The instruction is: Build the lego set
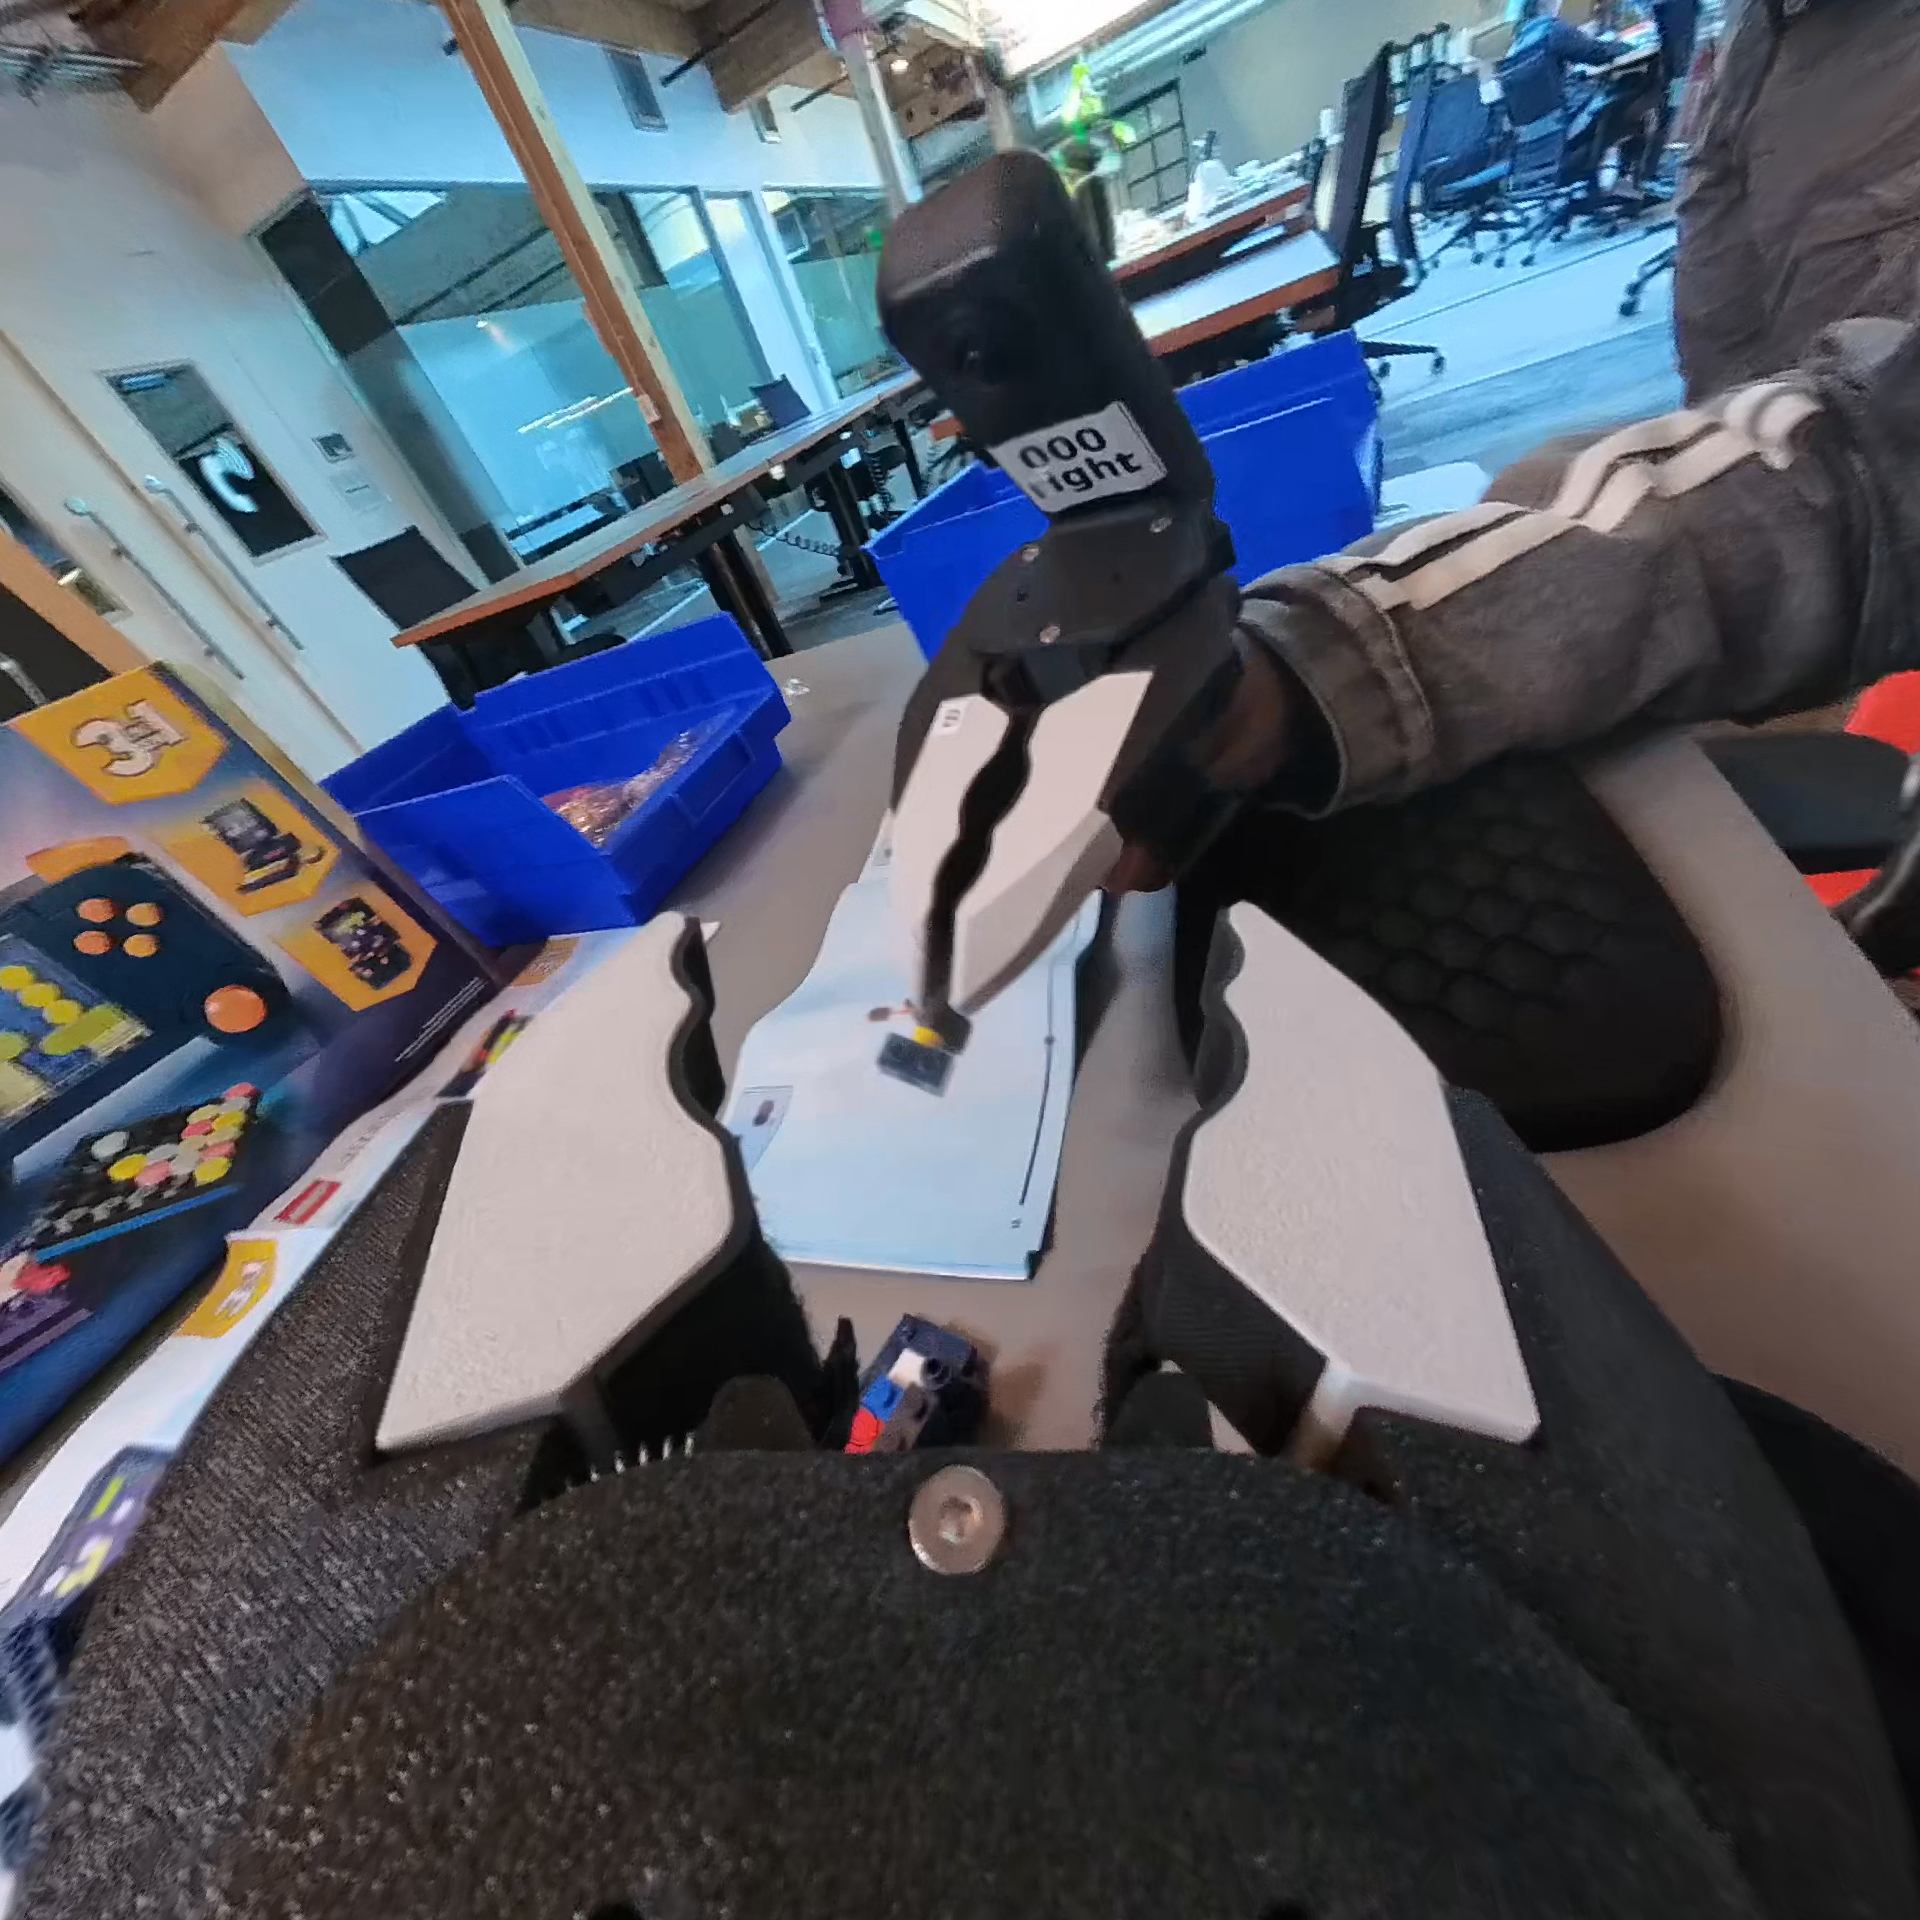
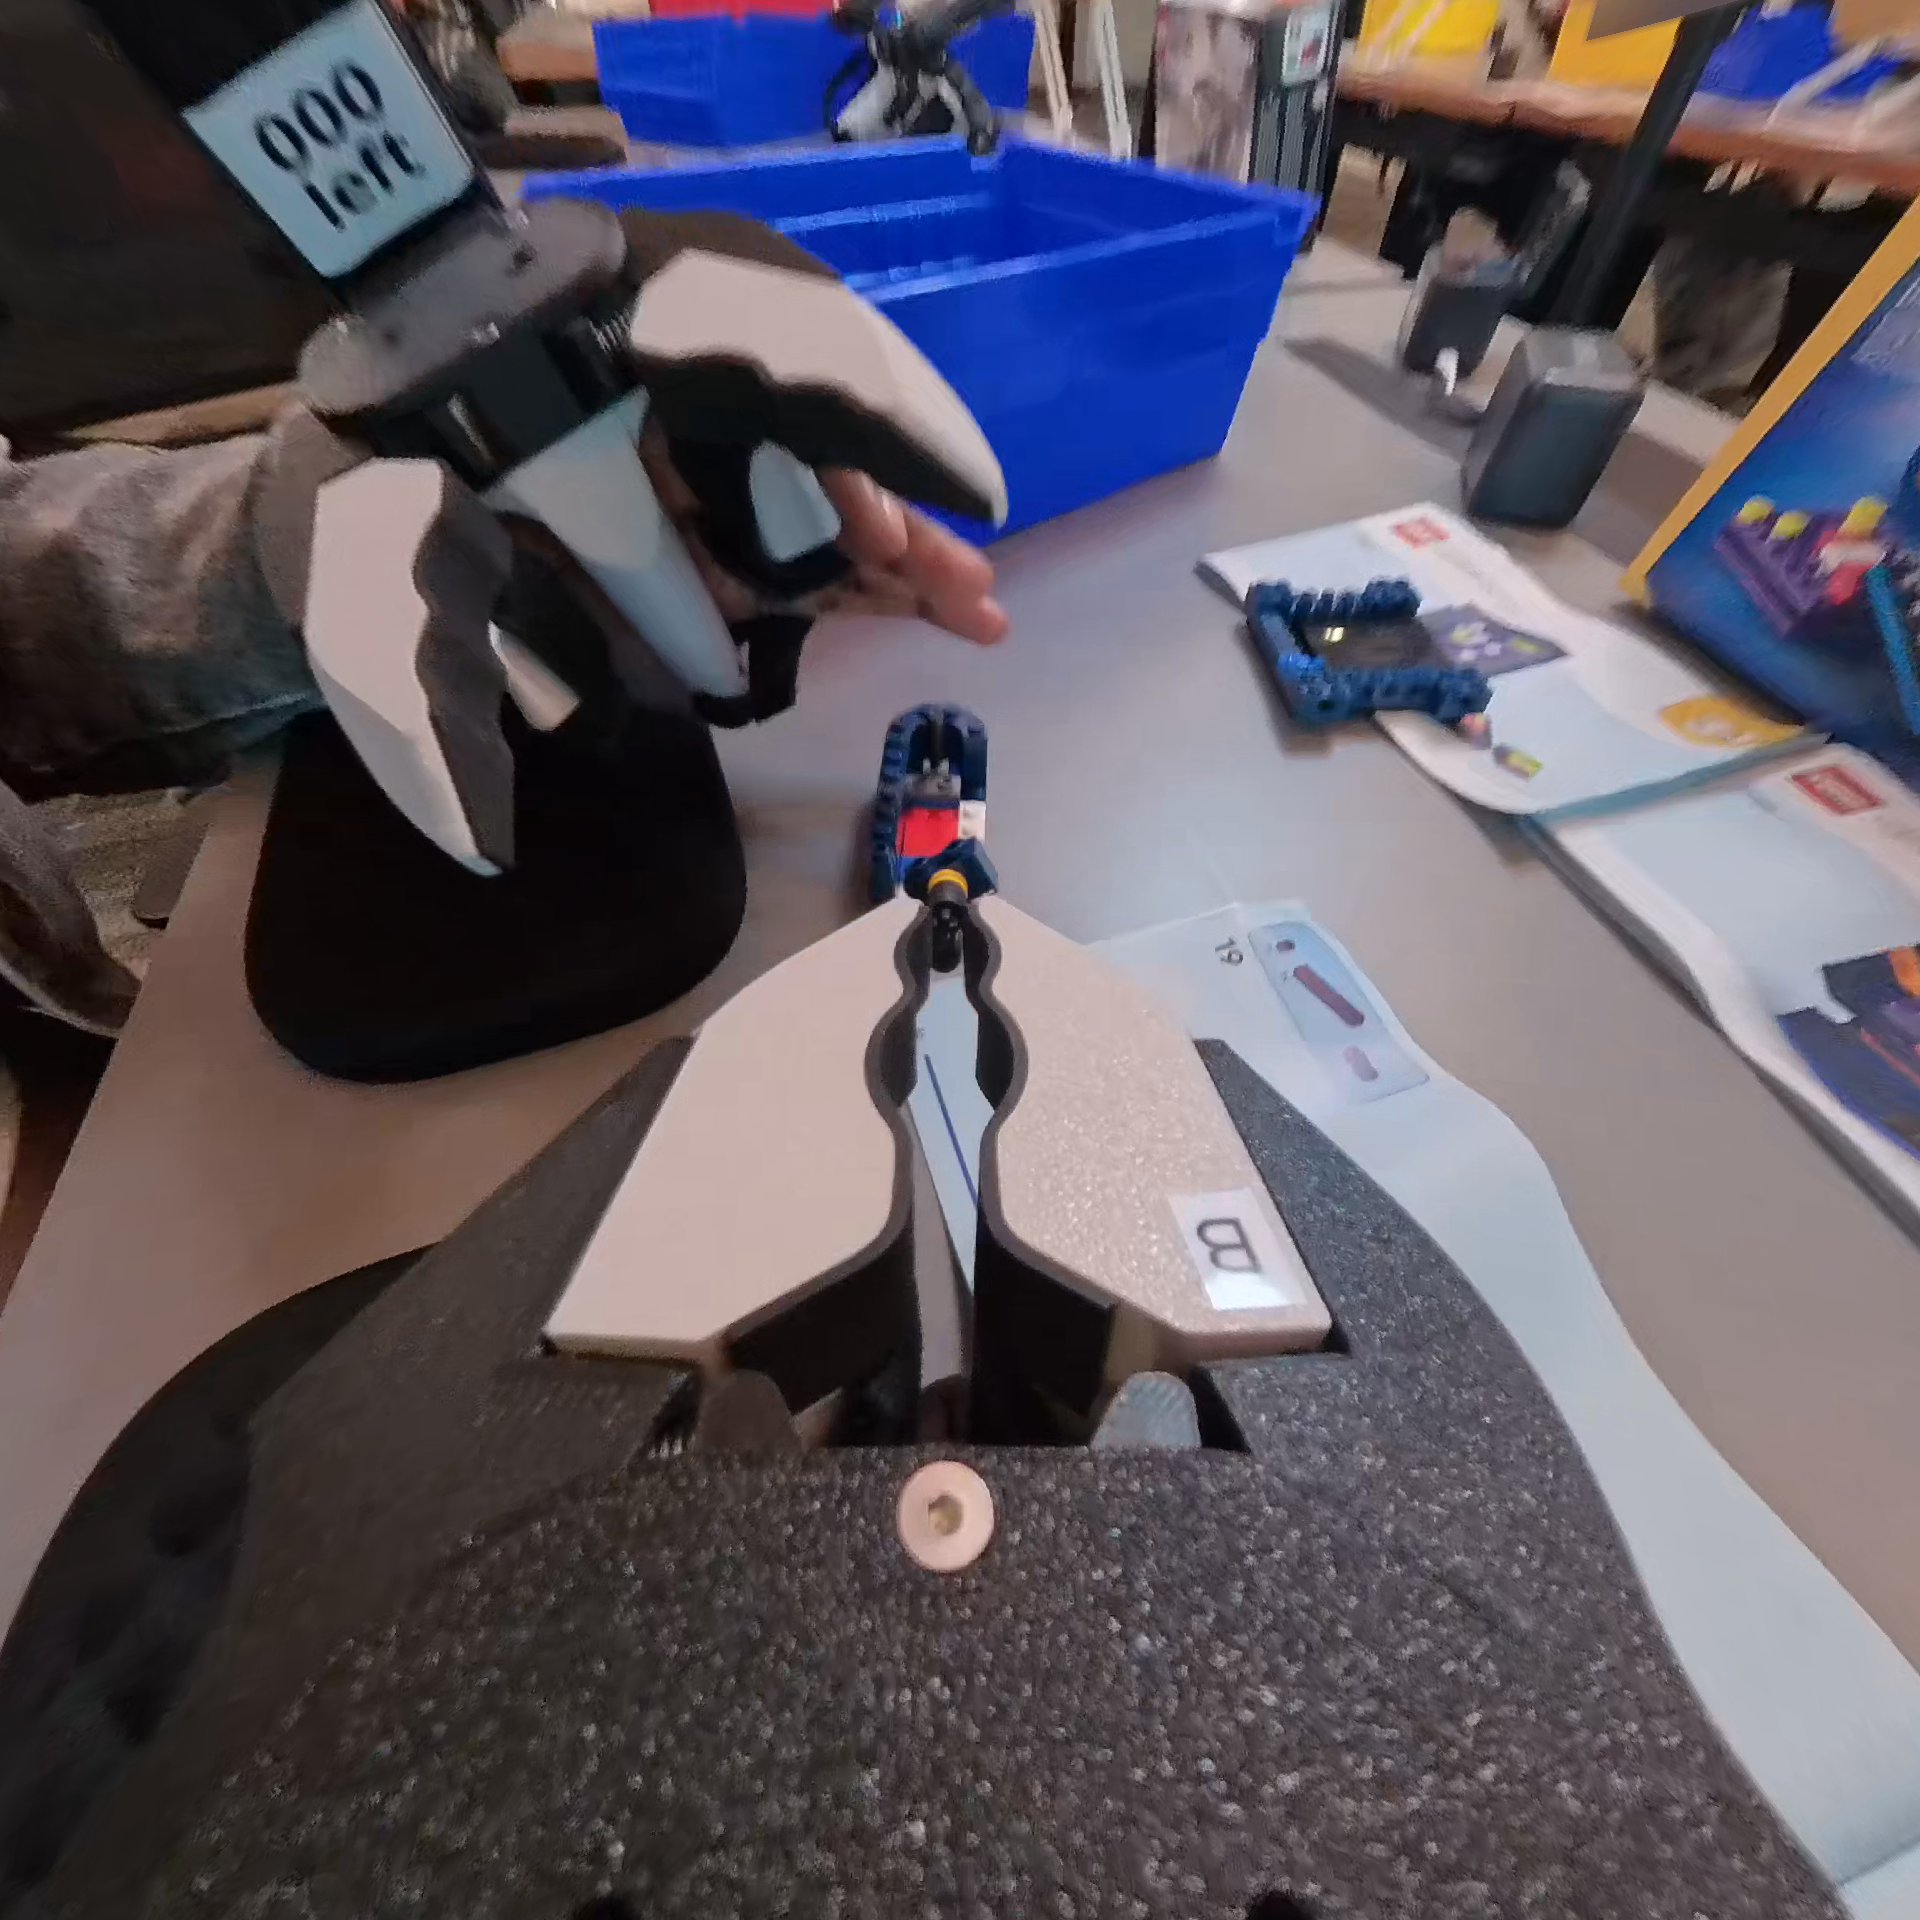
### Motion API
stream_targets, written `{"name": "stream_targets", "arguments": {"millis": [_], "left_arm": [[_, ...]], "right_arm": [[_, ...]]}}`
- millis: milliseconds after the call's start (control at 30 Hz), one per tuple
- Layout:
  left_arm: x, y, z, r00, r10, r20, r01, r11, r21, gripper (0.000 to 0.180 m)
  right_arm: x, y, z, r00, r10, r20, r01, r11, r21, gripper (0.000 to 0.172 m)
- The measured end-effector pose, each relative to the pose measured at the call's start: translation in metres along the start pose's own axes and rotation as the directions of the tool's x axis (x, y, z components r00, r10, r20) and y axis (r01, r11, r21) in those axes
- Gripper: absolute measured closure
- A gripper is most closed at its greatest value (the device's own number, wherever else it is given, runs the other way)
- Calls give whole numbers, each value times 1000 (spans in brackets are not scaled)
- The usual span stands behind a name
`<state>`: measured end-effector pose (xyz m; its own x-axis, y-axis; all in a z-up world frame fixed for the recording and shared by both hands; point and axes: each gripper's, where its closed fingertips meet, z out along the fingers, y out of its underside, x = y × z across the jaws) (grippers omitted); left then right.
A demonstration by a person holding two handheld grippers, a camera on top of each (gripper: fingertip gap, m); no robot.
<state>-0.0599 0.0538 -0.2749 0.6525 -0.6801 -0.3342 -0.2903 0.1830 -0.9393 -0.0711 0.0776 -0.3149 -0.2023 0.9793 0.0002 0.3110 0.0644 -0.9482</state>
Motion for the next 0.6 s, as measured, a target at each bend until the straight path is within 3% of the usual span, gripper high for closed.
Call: {"name": "stream_targets", "arguments": {"millis": [133,233,600], "left_arm": [[-25,8,-6,987,-116,110,115,993,12,87],[-30,8,-8,969,-214,121,210,977,47,87],[-27,10,-8,972,-205,116,204,979,21,89]], "right_arm": [[5,5,1,999,32,-5,-32,999,-16,167],[7,2,-2,999,45,-16,-45,999,7,167],[9,3,-3,998,49,-27,-48,999,10,167]]}}
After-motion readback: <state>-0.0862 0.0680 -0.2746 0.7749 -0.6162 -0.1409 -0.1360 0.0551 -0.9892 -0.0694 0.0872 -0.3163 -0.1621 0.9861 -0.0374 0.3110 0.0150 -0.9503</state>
